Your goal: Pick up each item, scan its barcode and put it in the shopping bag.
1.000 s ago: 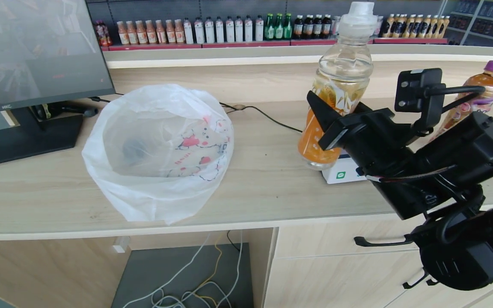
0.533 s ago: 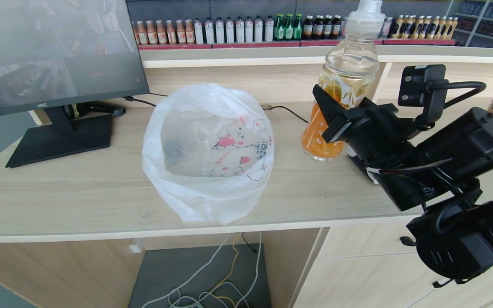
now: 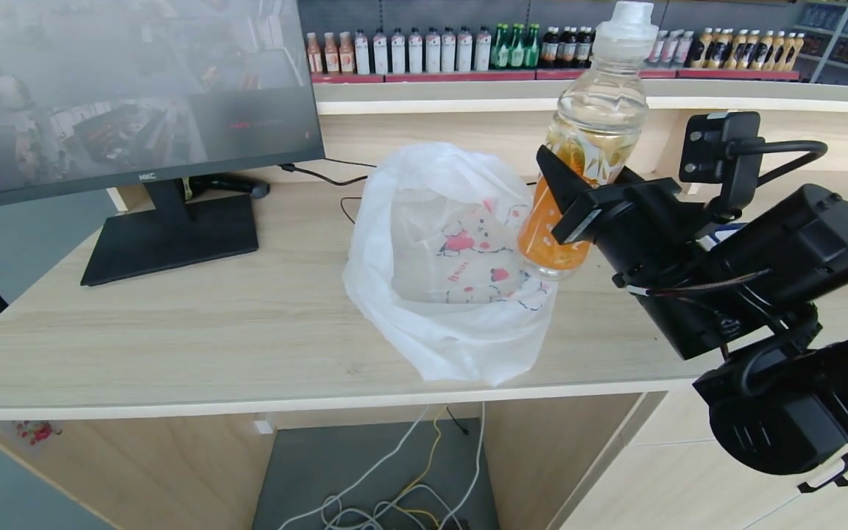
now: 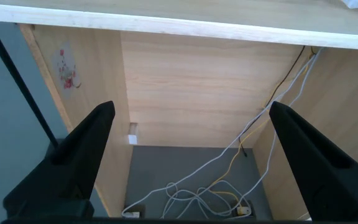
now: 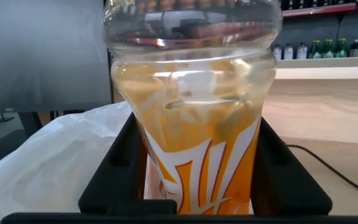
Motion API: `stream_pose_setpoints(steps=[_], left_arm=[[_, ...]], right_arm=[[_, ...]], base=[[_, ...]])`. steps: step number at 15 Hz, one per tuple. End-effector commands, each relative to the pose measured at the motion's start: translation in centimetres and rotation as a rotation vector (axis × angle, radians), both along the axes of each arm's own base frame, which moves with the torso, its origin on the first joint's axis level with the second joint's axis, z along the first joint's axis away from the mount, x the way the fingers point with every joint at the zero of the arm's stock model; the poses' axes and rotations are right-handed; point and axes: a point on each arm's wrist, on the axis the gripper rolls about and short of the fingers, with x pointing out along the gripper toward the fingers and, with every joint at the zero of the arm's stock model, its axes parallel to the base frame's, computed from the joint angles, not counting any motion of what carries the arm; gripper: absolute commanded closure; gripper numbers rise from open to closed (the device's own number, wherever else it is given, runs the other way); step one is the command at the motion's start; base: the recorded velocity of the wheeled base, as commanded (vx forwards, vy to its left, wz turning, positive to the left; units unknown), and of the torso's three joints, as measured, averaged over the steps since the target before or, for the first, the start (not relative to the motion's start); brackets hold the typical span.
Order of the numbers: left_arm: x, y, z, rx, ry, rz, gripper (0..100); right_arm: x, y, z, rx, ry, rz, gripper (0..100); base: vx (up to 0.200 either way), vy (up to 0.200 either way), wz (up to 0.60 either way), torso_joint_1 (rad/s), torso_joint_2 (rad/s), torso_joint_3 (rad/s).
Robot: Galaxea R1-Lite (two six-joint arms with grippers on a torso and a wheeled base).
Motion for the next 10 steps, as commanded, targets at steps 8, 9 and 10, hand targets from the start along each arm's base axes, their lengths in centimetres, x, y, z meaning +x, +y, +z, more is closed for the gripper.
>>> stream_pose_setpoints(steps=[8, 9, 10], left_arm=[[0.00, 0.00, 0.01, 0.000, -0.001, 0.001, 0], [0.00, 0.00, 0.01, 0.000, -0.001, 0.001, 0], [0.00, 0.00, 0.01, 0.000, -0.001, 0.001, 0]], right_arm=[[-0.33, -0.03, -0.34, -0.023, 0.014, 0.004, 100], [-0.17, 0.08, -0.17, -0.019, 0.007, 0.004, 100], [0.05, 0.22, -0.15, -0.018, 0.006, 0.004, 100]], base=[[0.000, 0.000, 0.00, 0.000, 0.00, 0.000], [0.000, 0.000, 0.00, 0.000, 0.00, 0.000], [0.000, 0.000, 0.00, 0.000, 0.00, 0.000]])
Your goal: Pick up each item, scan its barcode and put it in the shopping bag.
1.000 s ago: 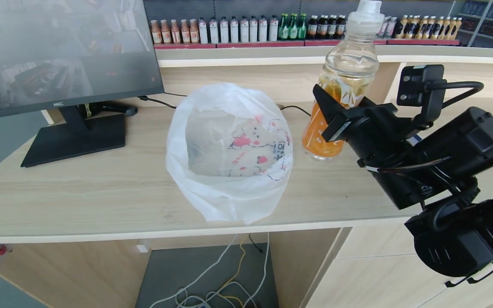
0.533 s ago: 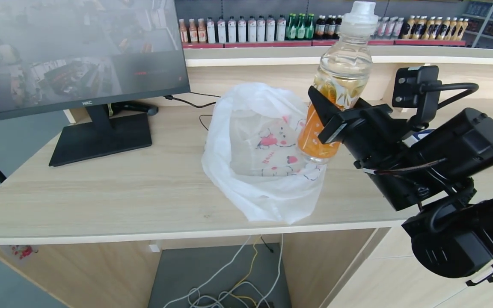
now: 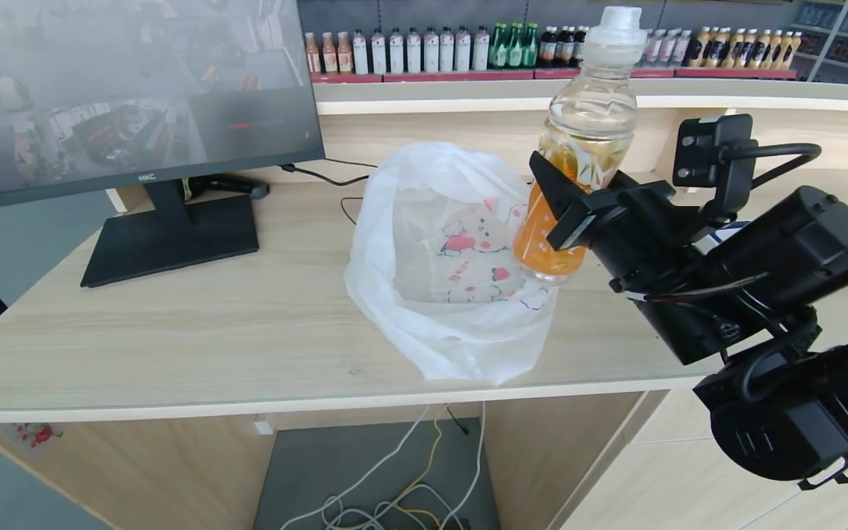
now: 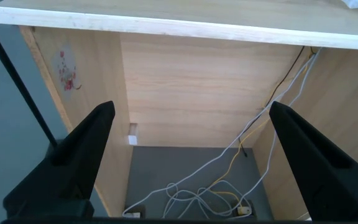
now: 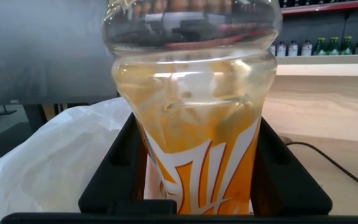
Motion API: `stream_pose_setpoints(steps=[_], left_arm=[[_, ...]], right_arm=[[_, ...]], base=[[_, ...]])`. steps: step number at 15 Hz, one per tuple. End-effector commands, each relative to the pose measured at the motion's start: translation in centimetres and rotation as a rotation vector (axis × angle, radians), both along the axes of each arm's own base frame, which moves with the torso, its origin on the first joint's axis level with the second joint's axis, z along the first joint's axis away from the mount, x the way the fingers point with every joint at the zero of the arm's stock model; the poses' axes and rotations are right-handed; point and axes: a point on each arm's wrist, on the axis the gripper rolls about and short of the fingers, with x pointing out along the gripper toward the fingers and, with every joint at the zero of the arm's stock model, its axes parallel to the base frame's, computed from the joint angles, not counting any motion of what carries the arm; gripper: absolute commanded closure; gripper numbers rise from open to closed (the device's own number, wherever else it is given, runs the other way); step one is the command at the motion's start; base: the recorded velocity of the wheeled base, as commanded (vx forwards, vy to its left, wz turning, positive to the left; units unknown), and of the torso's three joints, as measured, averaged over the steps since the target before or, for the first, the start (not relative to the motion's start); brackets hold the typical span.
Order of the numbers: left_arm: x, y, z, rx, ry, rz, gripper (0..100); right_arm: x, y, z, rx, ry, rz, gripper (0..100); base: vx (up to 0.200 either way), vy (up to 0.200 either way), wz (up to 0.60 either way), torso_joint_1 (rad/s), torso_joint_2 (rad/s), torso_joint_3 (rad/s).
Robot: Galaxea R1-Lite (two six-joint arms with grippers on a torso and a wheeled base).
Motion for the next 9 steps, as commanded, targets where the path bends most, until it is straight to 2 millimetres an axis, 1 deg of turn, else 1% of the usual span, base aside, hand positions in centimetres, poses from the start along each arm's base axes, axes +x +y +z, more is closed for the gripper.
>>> stream_pose_setpoints(steps=[1, 2, 3, 5, 7, 9], left_arm=[[0.0, 0.0, 0.0, 0.000, 0.000, 0.001, 0], [0.0, 0.0, 0.0, 0.001, 0.000, 0.001, 0], [0.0, 0.0, 0.0, 0.000, 0.000, 0.001, 0], [0.0, 0.0, 0.0, 0.001, 0.000, 0.001, 0], [0.0, 0.0, 0.0, 0.000, 0.000, 0.001, 0], [0.0, 0.0, 0.0, 0.000, 0.000, 0.001, 0]], right_arm=[[0.6, 0.3, 0.0, 0.003, -0.004, -0.002, 100], [0.9, 0.8, 0.2, 0.001, 0.000, 0.005, 100], [1.0, 1.6, 0.7, -0.011, 0.018, 0.024, 100], [1.4, 2.7, 0.5, -0.043, 0.065, 0.043, 100], [2.7, 3.7, 0.5, -0.042, 0.064, 0.043, 100], [4.0, 4.6, 1.1, -0.032, 0.050, 0.040, 100]], base=[[0.000, 0.000, 0.00, 0.000, 0.00, 0.000], [0.000, 0.000, 0.00, 0.000, 0.00, 0.000], [0.000, 0.000, 0.00, 0.000, 0.00, 0.000], [0.000, 0.000, 0.00, 0.000, 0.00, 0.000], [0.000, 0.000, 0.00, 0.000, 0.00, 0.000], [0.000, 0.000, 0.00, 0.000, 0.00, 0.000]])
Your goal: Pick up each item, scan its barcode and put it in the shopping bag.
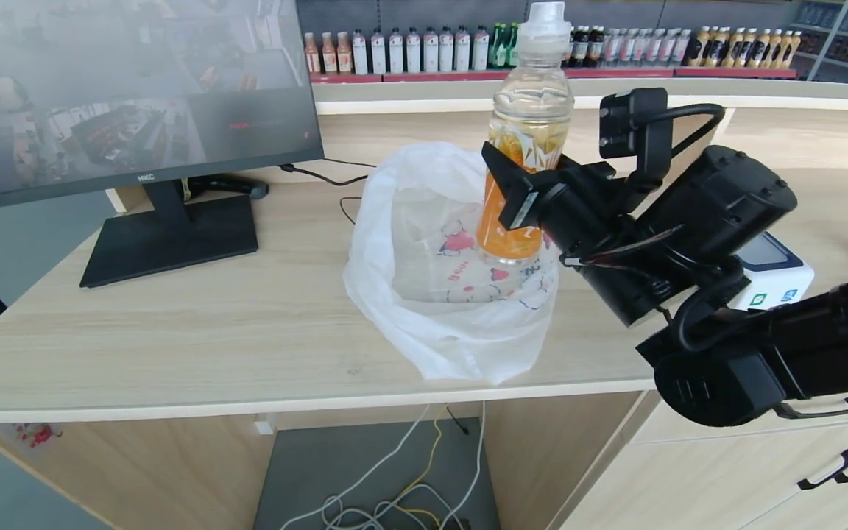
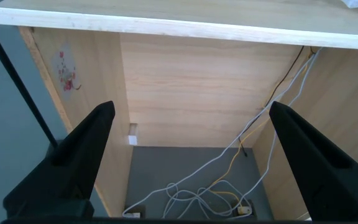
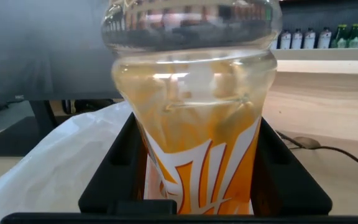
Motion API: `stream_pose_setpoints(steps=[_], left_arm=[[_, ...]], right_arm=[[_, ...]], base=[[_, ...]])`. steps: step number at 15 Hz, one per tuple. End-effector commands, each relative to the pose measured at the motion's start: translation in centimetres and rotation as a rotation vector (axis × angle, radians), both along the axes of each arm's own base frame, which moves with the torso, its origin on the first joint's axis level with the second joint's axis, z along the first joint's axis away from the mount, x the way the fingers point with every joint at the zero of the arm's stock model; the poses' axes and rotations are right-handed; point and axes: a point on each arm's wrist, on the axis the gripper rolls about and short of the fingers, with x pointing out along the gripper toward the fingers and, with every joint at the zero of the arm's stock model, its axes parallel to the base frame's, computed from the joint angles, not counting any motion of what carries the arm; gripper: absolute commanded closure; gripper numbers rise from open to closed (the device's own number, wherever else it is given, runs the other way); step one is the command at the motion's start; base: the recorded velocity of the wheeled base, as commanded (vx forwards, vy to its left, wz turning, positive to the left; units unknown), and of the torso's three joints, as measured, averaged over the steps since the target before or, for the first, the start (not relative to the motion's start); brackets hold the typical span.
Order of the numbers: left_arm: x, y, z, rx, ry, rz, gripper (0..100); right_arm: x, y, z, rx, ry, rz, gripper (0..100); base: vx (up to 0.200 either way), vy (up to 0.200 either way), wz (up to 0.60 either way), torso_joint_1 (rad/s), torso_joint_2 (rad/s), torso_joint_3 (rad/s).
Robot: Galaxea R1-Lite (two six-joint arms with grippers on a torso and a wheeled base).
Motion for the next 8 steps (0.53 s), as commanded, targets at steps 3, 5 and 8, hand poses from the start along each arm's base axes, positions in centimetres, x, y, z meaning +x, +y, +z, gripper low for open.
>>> stream_pose_setpoints(steps=[3, 5, 8], left_arm=[[0.0, 0.0, 0.0, -0.001, 0.000, -0.001, 0], [0.0, 0.0, 0.0, 0.000, 0.000, 0.001, 0], [0.0, 0.0, 0.0, -0.001, 0.000, 0.001, 0]], right_arm=[[2.4, 1.8, 0.1, -0.031, 0.005, -0.007, 100], [2.8, 2.9, 0.2, -0.029, -0.001, 0.009, 100], [4.0, 4.5, -0.1, -0.031, 0.001, 0.022, 100]], base=[[0.000, 0.000, 0.00, 0.000, 0.00, 0.000], [0.000, 0.000, 0.00, 0.000, 0.00, 0.000], [0.000, 0.000, 0.00, 0.000, 0.00, 0.000]])
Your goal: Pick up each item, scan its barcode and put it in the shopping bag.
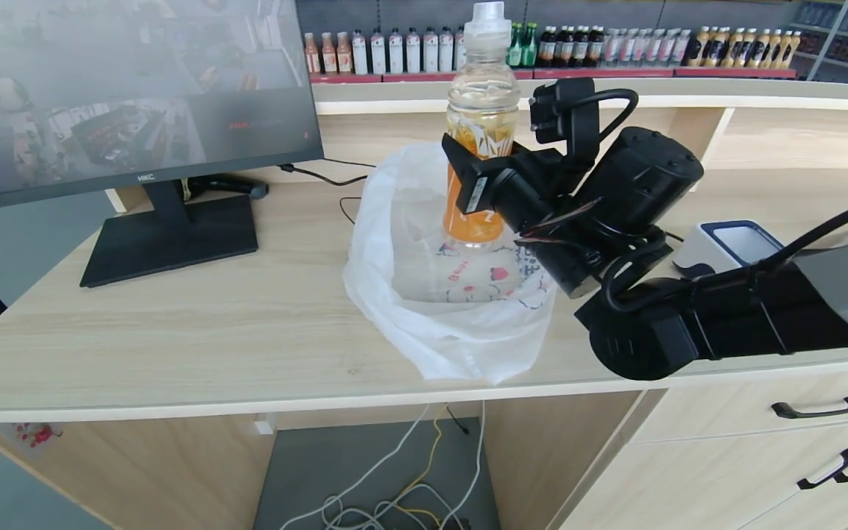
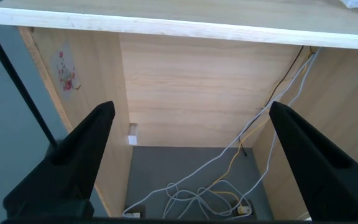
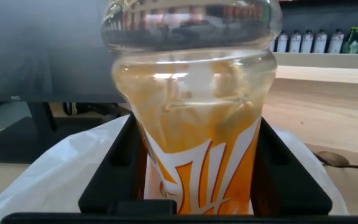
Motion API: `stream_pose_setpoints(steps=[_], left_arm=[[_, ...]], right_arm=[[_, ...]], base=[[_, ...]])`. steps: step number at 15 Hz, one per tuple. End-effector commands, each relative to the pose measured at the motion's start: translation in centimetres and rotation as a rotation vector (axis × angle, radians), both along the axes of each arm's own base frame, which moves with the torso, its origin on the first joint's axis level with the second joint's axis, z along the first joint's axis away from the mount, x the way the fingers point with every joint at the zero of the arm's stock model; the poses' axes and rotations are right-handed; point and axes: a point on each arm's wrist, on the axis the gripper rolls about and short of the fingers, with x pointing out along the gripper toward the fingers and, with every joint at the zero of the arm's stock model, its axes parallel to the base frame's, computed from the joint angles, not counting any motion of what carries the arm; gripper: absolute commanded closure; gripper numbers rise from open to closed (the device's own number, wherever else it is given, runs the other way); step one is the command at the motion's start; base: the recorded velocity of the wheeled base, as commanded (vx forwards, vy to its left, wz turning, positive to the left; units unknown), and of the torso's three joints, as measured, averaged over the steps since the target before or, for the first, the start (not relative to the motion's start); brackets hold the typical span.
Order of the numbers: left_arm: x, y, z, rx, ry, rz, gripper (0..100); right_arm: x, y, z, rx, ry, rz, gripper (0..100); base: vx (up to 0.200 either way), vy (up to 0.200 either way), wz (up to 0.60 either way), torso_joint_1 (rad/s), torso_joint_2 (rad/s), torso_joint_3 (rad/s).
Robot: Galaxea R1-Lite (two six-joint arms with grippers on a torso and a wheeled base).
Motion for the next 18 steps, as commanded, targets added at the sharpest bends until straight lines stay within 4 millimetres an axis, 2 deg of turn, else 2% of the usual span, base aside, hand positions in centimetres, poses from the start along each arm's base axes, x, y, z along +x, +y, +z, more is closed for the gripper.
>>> stream_pose_setpoints(steps=[1, 7, 13, 18], left_arm=[[0.0, 0.0, 0.0, -0.001, 0.000, 0.001, 0], [0.0, 0.0, 0.0, -0.001, 0.000, 0.001, 0], [0.0, 0.0, 0.0, -0.001, 0.000, 0.001, 0], [0.0, 0.0, 0.0, 0.000, 0.000, 0.001, 0]], right_arm=[[1.4, 1.3, -0.8, 0.000, -0.001, 0.005, 100], [3.1, 2.8, -2.7, -0.011, 0.015, 0.015, 100], [5.1, 4.3, -2.8, -0.002, 0.043, 0.042, 100], [5.6, 4.4, -3.9, -0.013, 0.060, 0.039, 100]], base=[[0.000, 0.000, 0.00, 0.000, 0.00, 0.000], [0.000, 0.000, 0.00, 0.000, 0.00, 0.000], [0.000, 0.000, 0.00, 0.000, 0.00, 0.000], [0.000, 0.000, 0.00, 0.000, 0.00, 0.000]])
